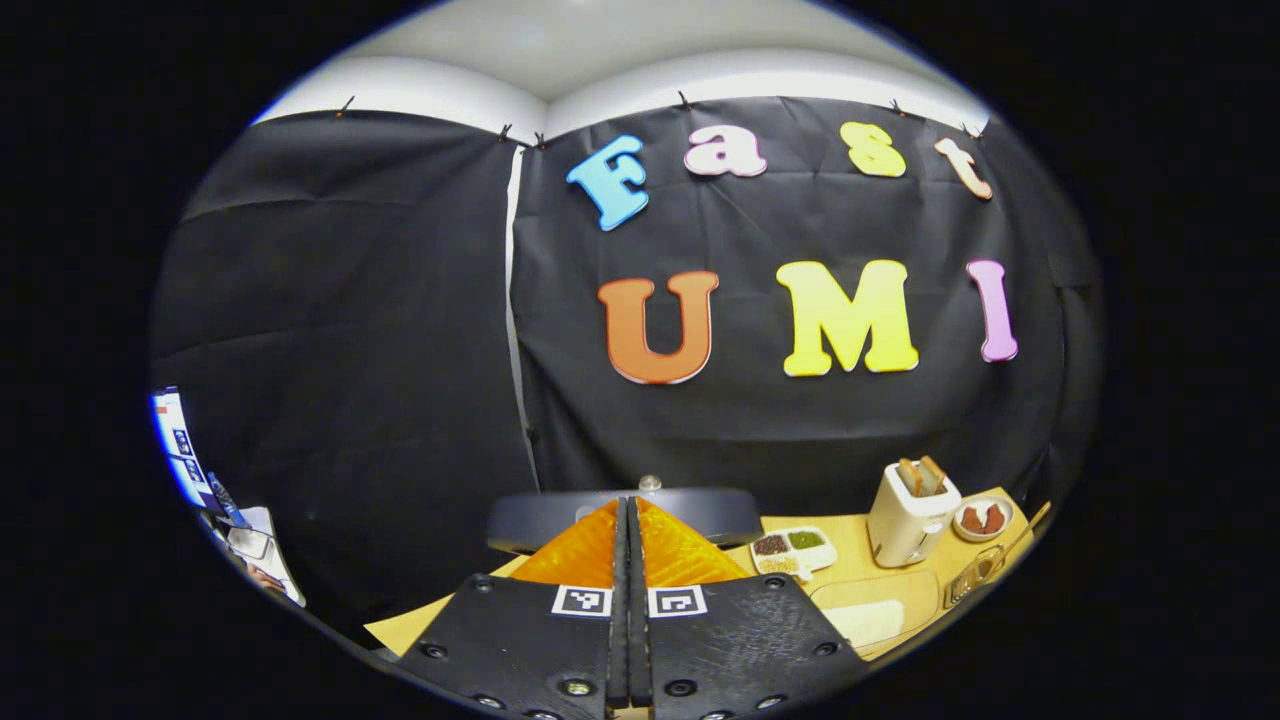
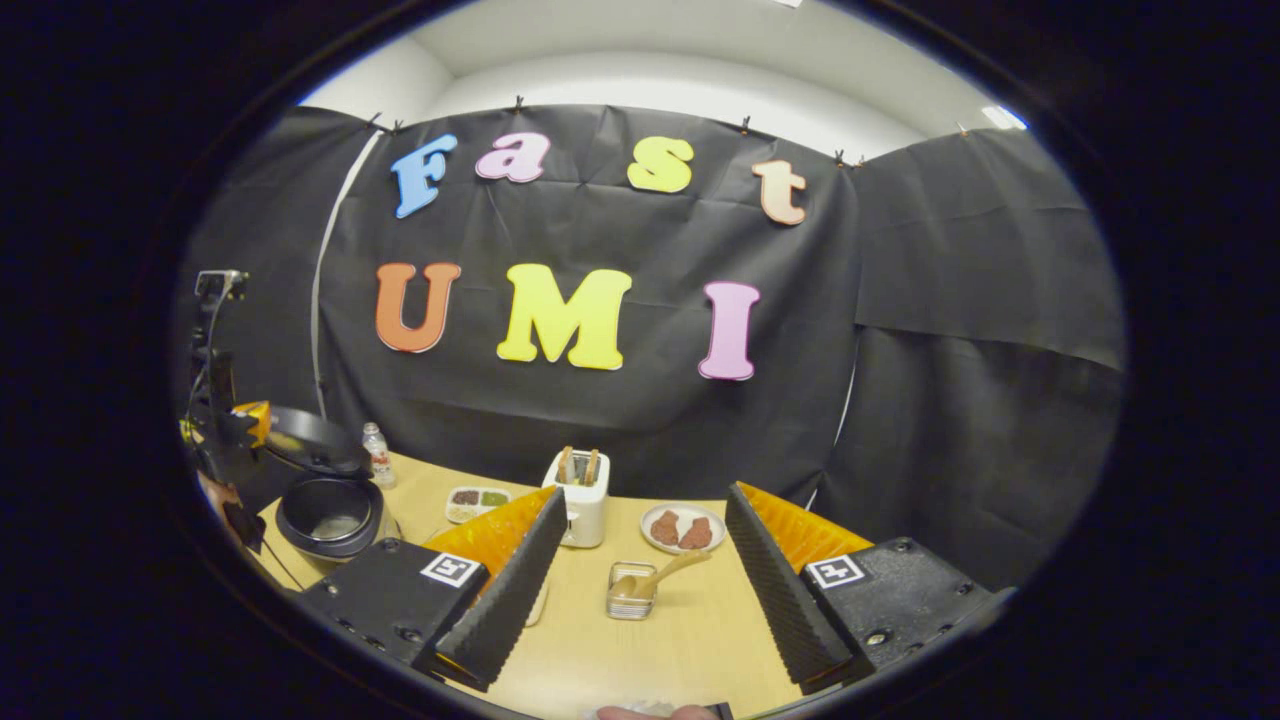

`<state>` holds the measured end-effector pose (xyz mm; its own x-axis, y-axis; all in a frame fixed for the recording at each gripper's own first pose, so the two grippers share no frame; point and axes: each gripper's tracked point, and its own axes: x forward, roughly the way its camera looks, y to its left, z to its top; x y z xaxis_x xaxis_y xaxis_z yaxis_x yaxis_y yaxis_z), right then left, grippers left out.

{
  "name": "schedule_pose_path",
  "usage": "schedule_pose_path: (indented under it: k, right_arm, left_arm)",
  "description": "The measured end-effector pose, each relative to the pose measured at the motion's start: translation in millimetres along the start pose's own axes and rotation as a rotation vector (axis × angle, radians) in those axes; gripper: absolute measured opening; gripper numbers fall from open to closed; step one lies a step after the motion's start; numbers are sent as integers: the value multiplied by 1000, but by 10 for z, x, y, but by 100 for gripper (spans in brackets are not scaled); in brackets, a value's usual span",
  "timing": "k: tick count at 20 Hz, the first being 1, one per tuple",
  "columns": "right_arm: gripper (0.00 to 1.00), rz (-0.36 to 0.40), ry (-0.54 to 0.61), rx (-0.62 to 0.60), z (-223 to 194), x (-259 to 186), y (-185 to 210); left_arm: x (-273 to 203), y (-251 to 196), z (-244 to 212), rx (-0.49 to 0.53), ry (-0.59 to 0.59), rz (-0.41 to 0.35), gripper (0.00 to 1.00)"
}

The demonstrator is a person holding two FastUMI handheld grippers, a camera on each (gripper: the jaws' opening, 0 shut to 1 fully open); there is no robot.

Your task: Close the left gripper, press the button to open the rice cooker; take a wooden spoon from the chopstick holder with the right hand, scoop a spoonful of rice and pour it into the rice cooker, then put the wooden spoon back into the chopstick holder.

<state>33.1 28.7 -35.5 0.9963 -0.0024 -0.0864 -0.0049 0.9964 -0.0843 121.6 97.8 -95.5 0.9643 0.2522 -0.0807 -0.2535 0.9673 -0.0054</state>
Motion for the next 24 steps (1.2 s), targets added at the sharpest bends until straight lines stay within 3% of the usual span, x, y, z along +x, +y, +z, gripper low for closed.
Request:
schedule_pose_path:
  k: [11, 12, 13, 14, 16, 18, 20, 21, 24]
  right_arm:
    - [100, 4, -49, 19, 63, 23, -19]
    - [100, 2, -48, 25, 51, 26, -24]
    - [100, 3, -49, 27, 44, 36, -31]
    - [100, 1, -46, 25, 43, 43, -41]
    - [100, 0, -47, 29, 31, 49, -56]
    - [100, -3, -46, 30, 21, 61, -65]
    - [100, 0, -40, 29, -2, 79, -58]
    - [100, -2, -39, 26, -16, 85, -66]
    - [100, -6, -35, 35, -96, 146, -94]
  left_arm:
    - [-659, -232, 482, 9, -56, -122, 0]
    - [-757, -240, 552, 11, -75, -129, 21]
    - [-849, -242, 611, 10, -97, -141, 24]
    - [-935, -245, 655, 10, -115, -151, 22]
    - [-1069, -243, 744, 6, -146, -171, 59]
    - [-1108, -174, 808, 3, -166, -141, 97]
    - [-1154, -228, 760, -4, -141, -151, 89]
    - [-1160, -220, 759, -5, -136, -150, 95]
    - [-1166, -200, 779, -8, -141, -138, 95]
